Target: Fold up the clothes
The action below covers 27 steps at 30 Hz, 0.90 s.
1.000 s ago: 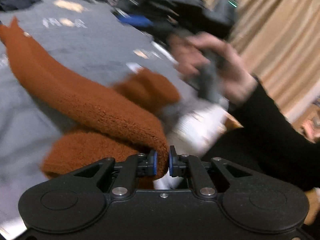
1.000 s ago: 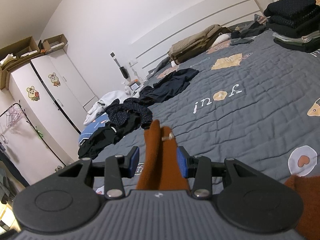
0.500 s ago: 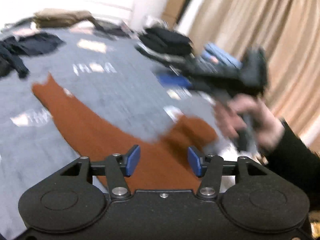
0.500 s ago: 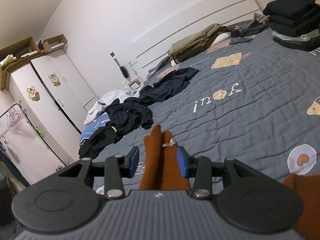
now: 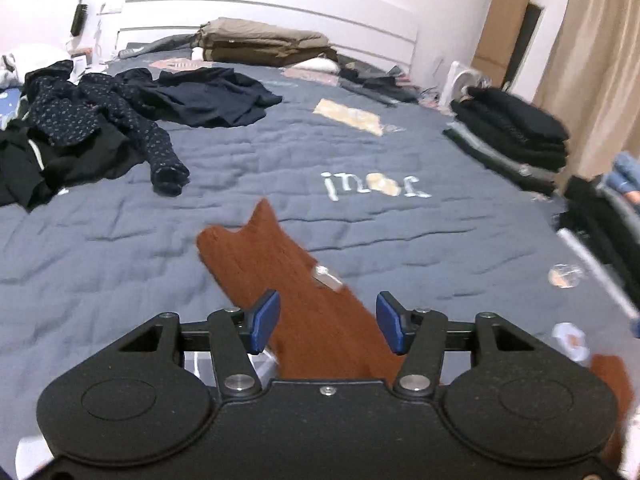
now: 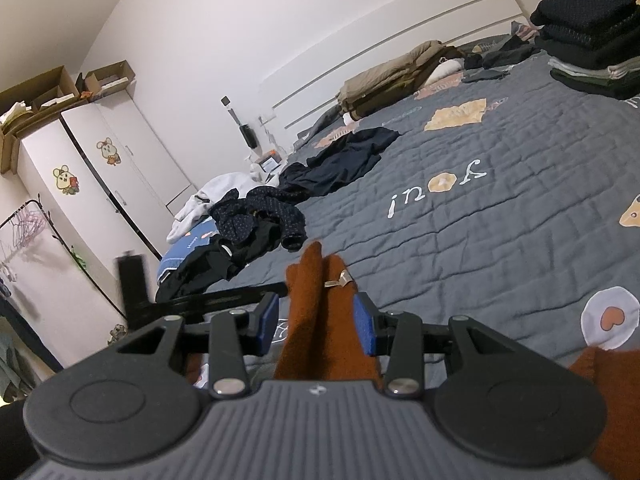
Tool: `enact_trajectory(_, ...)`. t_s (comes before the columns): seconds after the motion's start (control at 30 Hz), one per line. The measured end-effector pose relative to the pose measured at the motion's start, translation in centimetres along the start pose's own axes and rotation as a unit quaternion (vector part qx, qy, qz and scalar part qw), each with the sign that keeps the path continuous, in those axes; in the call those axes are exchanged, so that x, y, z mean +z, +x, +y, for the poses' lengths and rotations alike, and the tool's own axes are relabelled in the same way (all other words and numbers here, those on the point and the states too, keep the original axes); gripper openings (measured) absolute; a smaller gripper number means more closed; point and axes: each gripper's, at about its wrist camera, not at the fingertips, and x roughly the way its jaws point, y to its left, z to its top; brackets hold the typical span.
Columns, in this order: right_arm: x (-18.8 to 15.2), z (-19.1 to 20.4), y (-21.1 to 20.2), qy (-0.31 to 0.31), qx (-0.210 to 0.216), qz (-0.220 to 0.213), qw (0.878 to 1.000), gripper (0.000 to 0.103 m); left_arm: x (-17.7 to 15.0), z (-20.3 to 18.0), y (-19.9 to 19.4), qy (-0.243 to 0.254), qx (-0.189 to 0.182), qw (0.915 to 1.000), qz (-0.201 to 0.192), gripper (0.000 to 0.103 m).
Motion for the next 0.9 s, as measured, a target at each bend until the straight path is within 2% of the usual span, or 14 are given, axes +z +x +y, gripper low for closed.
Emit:
enact_trajectory(0.13, -0.1, -0.1, 0.6, -0.002, -0.001, 0.007, 1.000, 0.040, 0.7, 0.4, 2.5, -0.010, 0.021, 0.9997, 0.008, 0.053)
enact_trajectory(0.27, -0.2, -0.2, 1.0, 0.000, -0.001, 0.012, 1.000, 0.040, 0.6, 1.4, 5.0, -0.031, 0.032, 0.9983, 0.038, 0.053)
enact_trajectory(0.33, -0.2, -0.3, 1.2, 0.002, -0.003, 0.015, 1.000, 0.040, 0.3, 1.3, 5.7, -0.025, 0.033, 0.9980, 0.049, 0.051)
enact_trajectory(0.4, -0.2, -0.4, 1.4, 0.002, -0.004, 0.017, 1.000, 0.040, 0.0, 1.3, 6.1, -0.016, 0.029, 0.9978, 0.058, 0.019)
enact_trajectory(0.43, -0.2, -0.4, 1.4, 0.001, -0.004, 0.017, 1.000, 0.040, -0.1, 1.3, 5.9, -0.013, 0.025, 0.9980, 0.056, 0.010)
enact_trajectory(0.47, -0.3, -0.4, 1.5, 0.002, -0.004, 0.018, 1.000, 0.040, -0.1, 1.4, 5.6, -0.010, 0.022, 0.9983, 0.053, 0.010)
enact_trajectory(0.6, -0.2, -0.1, 1.5, 0.000, -0.001, 0.019, 1.000, 0.040, 0.7, 2.8, 2.0, 0.002, 0.036, 0.9993, 0.009, 0.010)
enact_trajectory(0.7, -0.2, 0.2, 1.4, -0.002, 0.003, 0.018, 1.000, 0.040, 1.8, 5.4, -2.4, 0.005, 0.059, 0.9980, -0.021, 0.010)
enact_trajectory(0.8, -0.3, 0.5, 1.3, -0.004, 0.006, 0.017, 1.000, 0.040, 2.6, 9.1, -7.2, -0.001, 0.105, 0.9934, -0.045, 0.010)
enact_trajectory(0.9, -0.3, 0.8, 1.2, -0.005, 0.008, 0.015, 1.000, 0.040, 3.3, 13.8, -12.6, -0.020, 0.161, 0.9846, -0.067, 0.010)
